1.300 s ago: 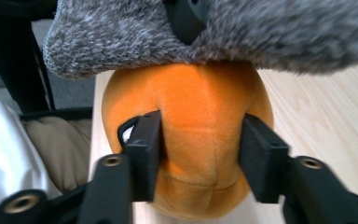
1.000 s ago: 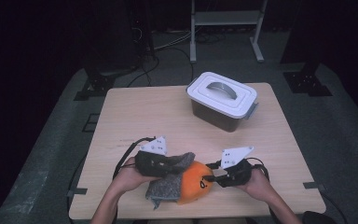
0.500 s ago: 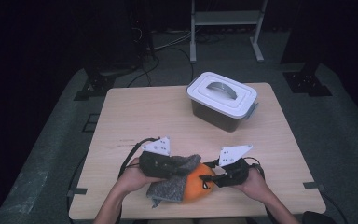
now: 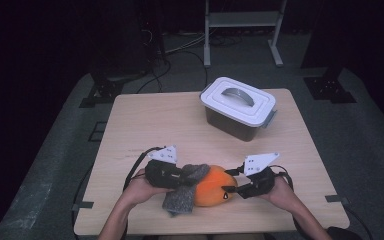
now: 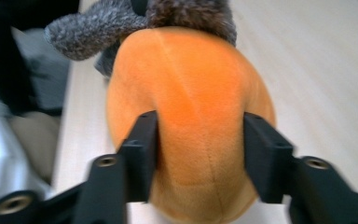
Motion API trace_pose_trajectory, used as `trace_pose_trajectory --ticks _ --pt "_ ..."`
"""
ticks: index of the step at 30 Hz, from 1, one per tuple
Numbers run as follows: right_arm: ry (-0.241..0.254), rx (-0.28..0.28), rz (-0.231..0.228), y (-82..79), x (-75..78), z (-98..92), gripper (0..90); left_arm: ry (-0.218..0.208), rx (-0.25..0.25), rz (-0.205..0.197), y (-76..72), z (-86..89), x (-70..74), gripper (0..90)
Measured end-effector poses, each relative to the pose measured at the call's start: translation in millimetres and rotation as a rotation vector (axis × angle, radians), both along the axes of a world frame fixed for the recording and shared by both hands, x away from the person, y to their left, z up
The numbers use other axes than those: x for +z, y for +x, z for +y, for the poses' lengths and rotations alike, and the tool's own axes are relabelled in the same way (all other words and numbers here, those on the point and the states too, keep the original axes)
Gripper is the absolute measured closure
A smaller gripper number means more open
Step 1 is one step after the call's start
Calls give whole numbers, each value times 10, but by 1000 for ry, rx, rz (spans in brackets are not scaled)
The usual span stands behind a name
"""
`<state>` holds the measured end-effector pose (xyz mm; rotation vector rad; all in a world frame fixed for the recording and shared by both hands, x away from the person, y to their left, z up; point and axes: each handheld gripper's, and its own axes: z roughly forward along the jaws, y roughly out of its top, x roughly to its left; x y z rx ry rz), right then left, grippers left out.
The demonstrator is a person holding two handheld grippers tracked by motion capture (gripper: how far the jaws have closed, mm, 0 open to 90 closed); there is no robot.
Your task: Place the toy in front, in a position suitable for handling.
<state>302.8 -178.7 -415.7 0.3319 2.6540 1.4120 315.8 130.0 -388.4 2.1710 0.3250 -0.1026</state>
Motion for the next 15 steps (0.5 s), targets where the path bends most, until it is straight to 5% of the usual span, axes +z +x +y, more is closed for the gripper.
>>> trace_pose_trajectory --ticks 3,8,11,15 --pt "13 -18 89 49 38 -17 282 9 -36 12 -25 -34 -3 755" --pt "-21 -21 126 74 -2 31 212 24 -87 19 -61 -99 5 755" --pt "-10 -44 130 76 -39 78 367 28 -59 2 -48 -94 24 755" --pt "33 -76 35 5 11 74 523 0 -6 -56 -44 -37 128 760"
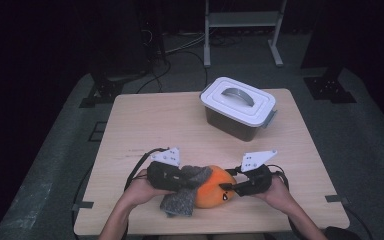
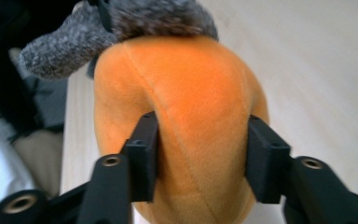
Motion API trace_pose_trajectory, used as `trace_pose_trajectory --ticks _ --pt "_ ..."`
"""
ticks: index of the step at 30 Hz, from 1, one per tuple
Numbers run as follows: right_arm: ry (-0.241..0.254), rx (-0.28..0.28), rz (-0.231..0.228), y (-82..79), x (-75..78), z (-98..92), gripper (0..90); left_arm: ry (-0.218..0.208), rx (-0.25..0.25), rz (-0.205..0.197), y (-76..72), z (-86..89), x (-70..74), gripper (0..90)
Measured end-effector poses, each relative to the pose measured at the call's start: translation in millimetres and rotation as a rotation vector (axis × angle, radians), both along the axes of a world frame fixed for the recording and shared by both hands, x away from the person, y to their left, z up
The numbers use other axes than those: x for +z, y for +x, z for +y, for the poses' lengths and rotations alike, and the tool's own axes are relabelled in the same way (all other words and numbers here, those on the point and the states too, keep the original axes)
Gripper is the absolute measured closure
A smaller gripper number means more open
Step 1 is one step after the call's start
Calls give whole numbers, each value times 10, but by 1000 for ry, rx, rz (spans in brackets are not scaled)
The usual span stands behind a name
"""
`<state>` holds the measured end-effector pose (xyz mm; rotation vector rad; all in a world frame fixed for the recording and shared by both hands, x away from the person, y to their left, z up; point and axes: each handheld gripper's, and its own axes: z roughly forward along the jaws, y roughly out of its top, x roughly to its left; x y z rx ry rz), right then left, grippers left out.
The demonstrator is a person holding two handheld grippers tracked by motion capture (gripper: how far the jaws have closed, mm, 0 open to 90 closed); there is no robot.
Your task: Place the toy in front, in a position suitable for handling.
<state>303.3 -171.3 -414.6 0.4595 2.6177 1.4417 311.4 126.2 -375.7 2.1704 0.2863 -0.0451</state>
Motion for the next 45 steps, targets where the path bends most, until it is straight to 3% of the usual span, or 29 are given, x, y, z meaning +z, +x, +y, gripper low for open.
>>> trace_pose_trajectory --ticks 3,5,7,10,13,17,21,23,25,27,29,31,34,38,42,45 --pt "27 -6 -66 -52 35 37 520 -41 36 -27 -1 1 67 760" --pt "14 5 -80 -67 39 96 510 -10 38 -33 -7 -42 29 760" --pt "-14 6 -81 -57 9 115 508 -14 34 -10 6 -50 -42 760" --pt "-24 13 -61 -30 -39 44 505 -11 32 26 37 -9 -89 760" --pt "-35 18 -32 -32 -64 -41 483 26 42 37 41 50 -129 757" --pt "-51 52 63 -15 -39 -111 334 25 28 54 51 48 -179 754" --pt "-10 58 101 27 35 -140 264 32 9 43 31 25 -171 754" --pt "-14 55 110 47 37 -135 263 24 9 43 34 26 -178 753" --pt "-47 40 115 66 12 -102 263 19 12 39 38 23 -182 753" --pt "-34 40 131 75 -30 -68 323 22 17 32 36 16 -178 754" --pt "-43 36 115 55 -40 -43 459 18 26 23 37 9 -166 755" --pt "-69 15 41 7 8 -25 560 18 39 10 47 17 -136 756" --pt "-31 -28 -10 -14 59 -15 586 -2 75 -18 59 57 -76 759" --pt "3 -77 -79 -57 63 34 575 -20 80 -51 52 43 -39 759" --pt "-12 -79 -68 -51 -20 66 545 -16 64 -21 59 26 -107 760" --pt "-39 -34 -27 -34 -41 14 481 11 45 16 66 35 -168 764"
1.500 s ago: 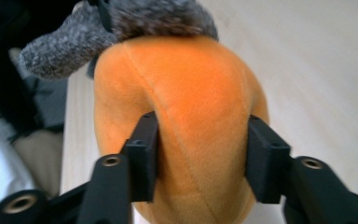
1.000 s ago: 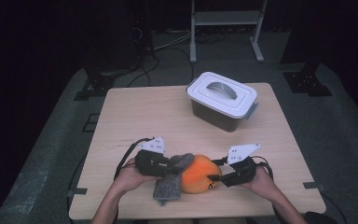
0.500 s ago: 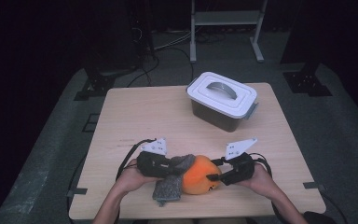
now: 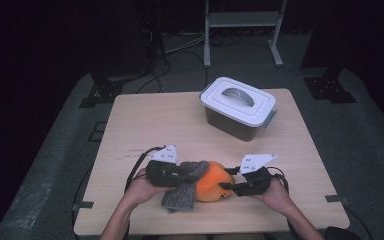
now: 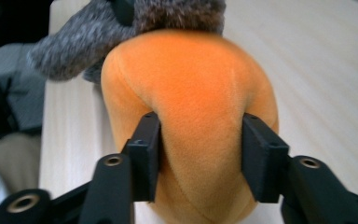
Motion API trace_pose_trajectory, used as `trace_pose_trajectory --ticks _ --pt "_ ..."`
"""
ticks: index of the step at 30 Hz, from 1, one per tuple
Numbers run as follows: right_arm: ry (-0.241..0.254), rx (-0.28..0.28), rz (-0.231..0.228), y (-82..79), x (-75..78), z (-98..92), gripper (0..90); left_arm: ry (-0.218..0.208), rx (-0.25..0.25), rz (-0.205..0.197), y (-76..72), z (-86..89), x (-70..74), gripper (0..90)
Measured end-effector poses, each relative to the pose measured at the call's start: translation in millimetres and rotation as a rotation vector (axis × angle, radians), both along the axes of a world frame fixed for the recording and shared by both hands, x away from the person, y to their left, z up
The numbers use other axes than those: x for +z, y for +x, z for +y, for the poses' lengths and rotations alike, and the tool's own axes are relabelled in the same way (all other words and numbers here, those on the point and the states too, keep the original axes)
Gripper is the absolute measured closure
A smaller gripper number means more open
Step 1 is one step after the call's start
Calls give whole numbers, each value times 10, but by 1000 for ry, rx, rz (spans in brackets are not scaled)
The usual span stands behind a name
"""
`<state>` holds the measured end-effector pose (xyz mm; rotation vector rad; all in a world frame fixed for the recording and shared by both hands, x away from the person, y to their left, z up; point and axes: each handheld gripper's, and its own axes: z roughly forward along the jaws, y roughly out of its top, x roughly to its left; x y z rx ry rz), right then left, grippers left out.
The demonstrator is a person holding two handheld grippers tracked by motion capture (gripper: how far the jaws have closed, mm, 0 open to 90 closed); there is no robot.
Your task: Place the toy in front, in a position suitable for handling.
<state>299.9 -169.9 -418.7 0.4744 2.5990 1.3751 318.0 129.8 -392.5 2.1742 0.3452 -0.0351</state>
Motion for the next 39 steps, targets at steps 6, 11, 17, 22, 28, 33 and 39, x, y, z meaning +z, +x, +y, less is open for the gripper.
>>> trace_pose_trajectory --ticks 6,11,17,22,28,33,39 --pt "17 90 124 31 57 -140 357 48 -18 20 7 79 -56 763" --pt "22 59 129 51 56 -82 274 31 -89 42 -37 -4 -58 763" --pt "29 35 130 40 -25 14 289 -12 -69 0 -52 -45 58 763" --pt "-23 49 70 -31 -37 70 463 11 -61 -11 -57 -94 39 763" --pt "-35 65 77 9 -36 -26 506 74 4 -9 -3 45 -35 764" --pt "-31 71 31 -7 -41 -16 506 20 -23 2 -8 46 -36 766" --pt "-21 68 -91 -55 -13 57 517 -20 -48 -19 -47 -15 34 765"
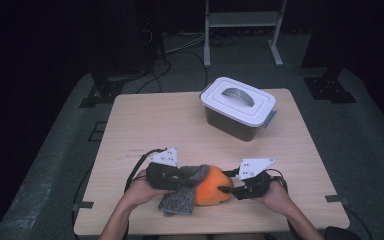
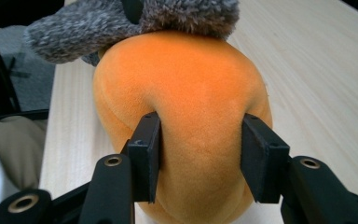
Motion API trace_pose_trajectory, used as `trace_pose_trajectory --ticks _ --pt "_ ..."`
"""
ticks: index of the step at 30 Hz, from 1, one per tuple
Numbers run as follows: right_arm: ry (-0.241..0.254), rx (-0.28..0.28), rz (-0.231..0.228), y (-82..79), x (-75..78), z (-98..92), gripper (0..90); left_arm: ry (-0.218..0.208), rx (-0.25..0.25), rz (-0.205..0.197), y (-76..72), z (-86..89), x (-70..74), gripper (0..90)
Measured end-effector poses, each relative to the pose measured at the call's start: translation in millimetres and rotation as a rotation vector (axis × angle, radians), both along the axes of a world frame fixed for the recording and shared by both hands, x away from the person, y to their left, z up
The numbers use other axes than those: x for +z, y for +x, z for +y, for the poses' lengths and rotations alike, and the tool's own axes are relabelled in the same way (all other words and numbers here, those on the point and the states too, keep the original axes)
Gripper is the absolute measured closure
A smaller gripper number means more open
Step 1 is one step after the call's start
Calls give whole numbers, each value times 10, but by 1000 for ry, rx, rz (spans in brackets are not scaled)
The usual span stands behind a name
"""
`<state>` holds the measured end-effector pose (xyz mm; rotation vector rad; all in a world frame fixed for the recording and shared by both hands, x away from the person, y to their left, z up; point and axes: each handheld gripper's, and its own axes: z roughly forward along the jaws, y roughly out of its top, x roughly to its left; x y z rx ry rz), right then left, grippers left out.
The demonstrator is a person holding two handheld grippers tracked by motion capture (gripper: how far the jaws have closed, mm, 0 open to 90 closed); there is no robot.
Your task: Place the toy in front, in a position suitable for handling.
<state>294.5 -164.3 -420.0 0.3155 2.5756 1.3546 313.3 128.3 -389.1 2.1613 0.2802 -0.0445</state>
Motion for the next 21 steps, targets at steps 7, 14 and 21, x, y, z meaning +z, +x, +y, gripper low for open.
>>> trace_pose_trajectory --ticks 7,14,21 --pt "35 21 179 104 -21 -78 312 60 -1 24 12 29 -67 768" --pt "9 -21 267 162 -114 -78 264 52 -22 43 7 15 -83 768" --pt "123 -34 91 56 -24 -55 530 1 30 -2 29 121 46 769"
